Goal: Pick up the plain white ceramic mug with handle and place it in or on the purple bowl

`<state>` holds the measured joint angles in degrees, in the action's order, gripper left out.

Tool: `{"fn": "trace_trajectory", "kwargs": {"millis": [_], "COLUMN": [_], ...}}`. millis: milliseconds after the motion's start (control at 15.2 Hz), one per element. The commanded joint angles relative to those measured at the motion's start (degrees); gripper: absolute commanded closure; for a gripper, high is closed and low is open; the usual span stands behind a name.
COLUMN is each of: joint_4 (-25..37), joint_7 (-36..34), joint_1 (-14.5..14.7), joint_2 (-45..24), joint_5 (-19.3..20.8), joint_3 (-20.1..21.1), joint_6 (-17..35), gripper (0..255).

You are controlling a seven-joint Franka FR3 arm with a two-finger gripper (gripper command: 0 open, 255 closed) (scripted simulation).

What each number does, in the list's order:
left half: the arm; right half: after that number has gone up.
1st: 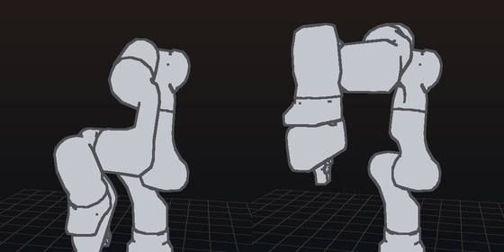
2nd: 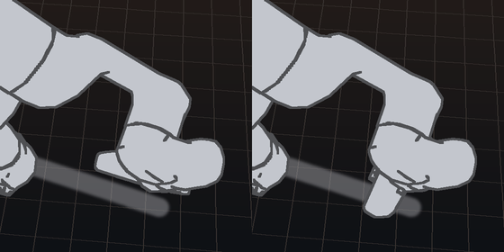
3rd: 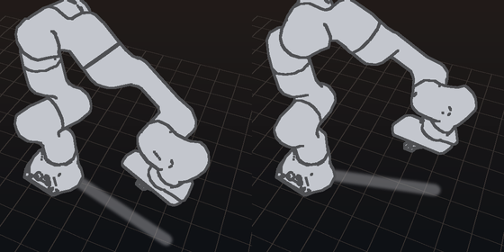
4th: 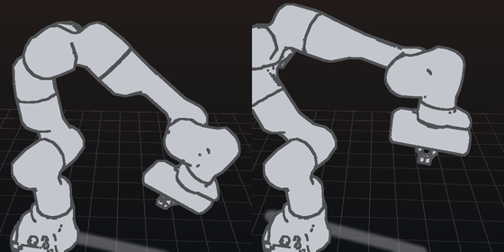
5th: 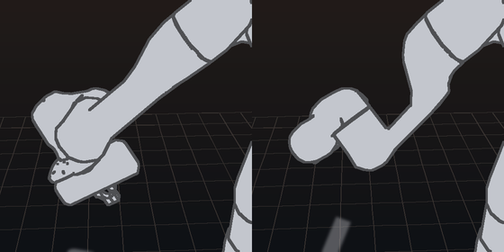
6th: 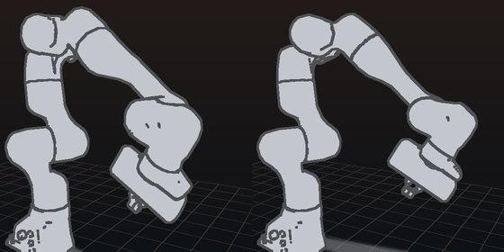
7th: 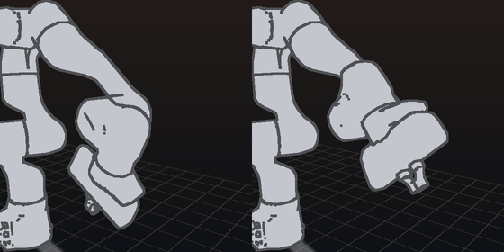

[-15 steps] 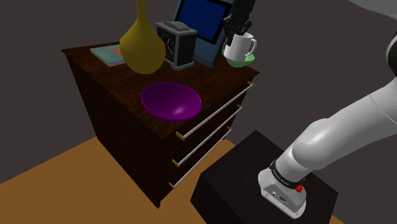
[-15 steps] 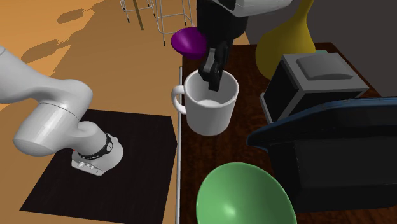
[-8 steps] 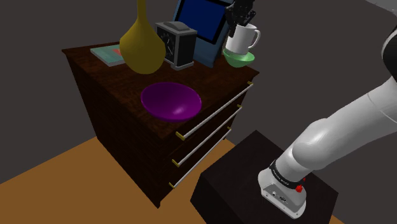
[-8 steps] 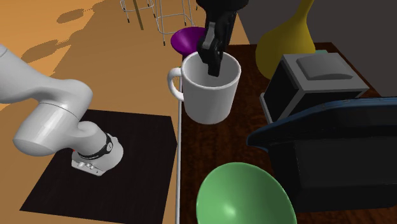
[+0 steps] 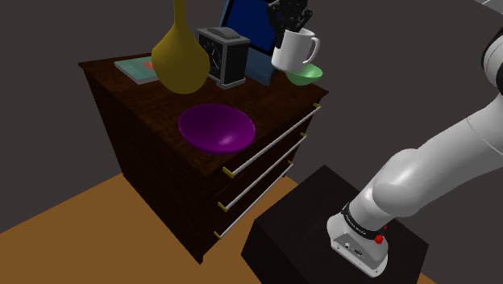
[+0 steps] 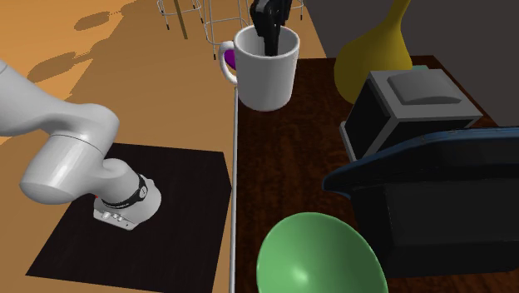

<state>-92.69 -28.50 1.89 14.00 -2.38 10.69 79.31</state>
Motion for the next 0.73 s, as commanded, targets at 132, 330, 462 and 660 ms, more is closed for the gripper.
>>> {"fn": "trace_trajectory", "kwargs": {"millis": [132, 330, 462, 660], "joint_4": [0.87, 2.83, 4.52, 7.66], "joint_7": [-5.99, -10.63, -13.81, -18.74], "joint_1": [2.04, 3.60, 4.70, 6.45], "joint_2": [-0.53, -1.92, -3.21, -5.77], "joint_5": [-0.73, -0.97, -0.94, -0.49], "joint_3": [3.76, 6.75, 8.78, 11.91], "joint_6": [-0.17, -0.63, -0.98, -1.58], "gripper": [255, 255, 255, 255]}}
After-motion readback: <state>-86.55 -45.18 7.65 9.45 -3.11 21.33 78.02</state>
